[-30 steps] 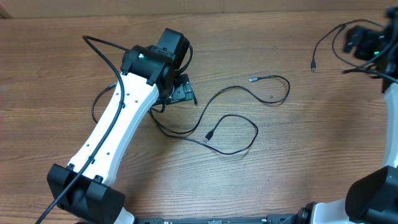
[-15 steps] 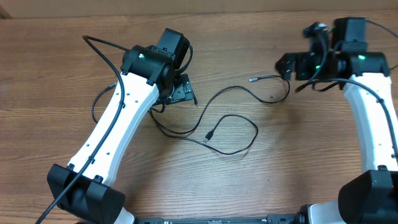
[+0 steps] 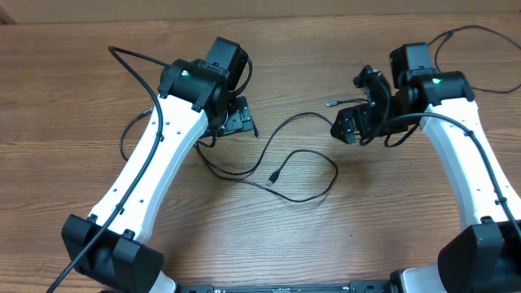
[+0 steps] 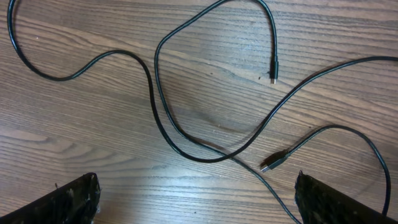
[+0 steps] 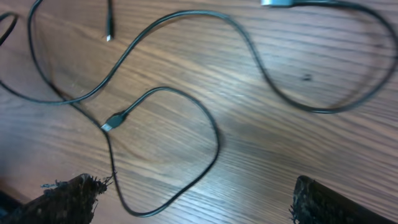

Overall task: Untangle cables
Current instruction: 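Lift the right gripper and move it left to the center cables, then lower the right gripper near the left gripper and grasp a cable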

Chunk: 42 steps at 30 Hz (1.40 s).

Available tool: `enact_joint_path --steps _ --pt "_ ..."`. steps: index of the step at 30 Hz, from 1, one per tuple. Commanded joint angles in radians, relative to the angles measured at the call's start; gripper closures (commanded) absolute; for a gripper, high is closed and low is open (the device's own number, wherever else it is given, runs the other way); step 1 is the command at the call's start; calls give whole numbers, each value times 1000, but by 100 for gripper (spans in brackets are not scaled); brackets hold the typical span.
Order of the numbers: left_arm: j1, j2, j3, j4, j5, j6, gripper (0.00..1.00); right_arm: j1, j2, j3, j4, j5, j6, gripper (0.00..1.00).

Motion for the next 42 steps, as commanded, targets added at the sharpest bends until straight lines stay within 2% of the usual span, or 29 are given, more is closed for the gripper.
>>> enact_joint_path --steps 1,4,5,8,12,16,24,37,42 --pt "4 7 2 0 5 12 0 31 -3 -32 6 -32 -45 0" --pt "4 7 2 1 5 13 0 66 -3 -94 51 -72 -187 0" --pt "4 7 2 1 5 12 0 82 -3 -141 101 -87 -266 0" --pt "4 7 2 1 5 13 0 114 -3 -257 249 -134 -386 0" --pt "4 7 2 1 5 12 0 148 -3 -351 387 -208 -463 0" --pt "4 7 2 1 5 12 0 208 -2 -420 557 -244 -463 0" --pt "4 7 2 1 5 13 0 315 6 -486 774 -244 -463 0" --pt "4 7 2 1 5 12 0 430 74 -512 871 -244 -461 0" --pt "4 7 2 1 5 12 0 481 141 -512 955 -245 -462 6"
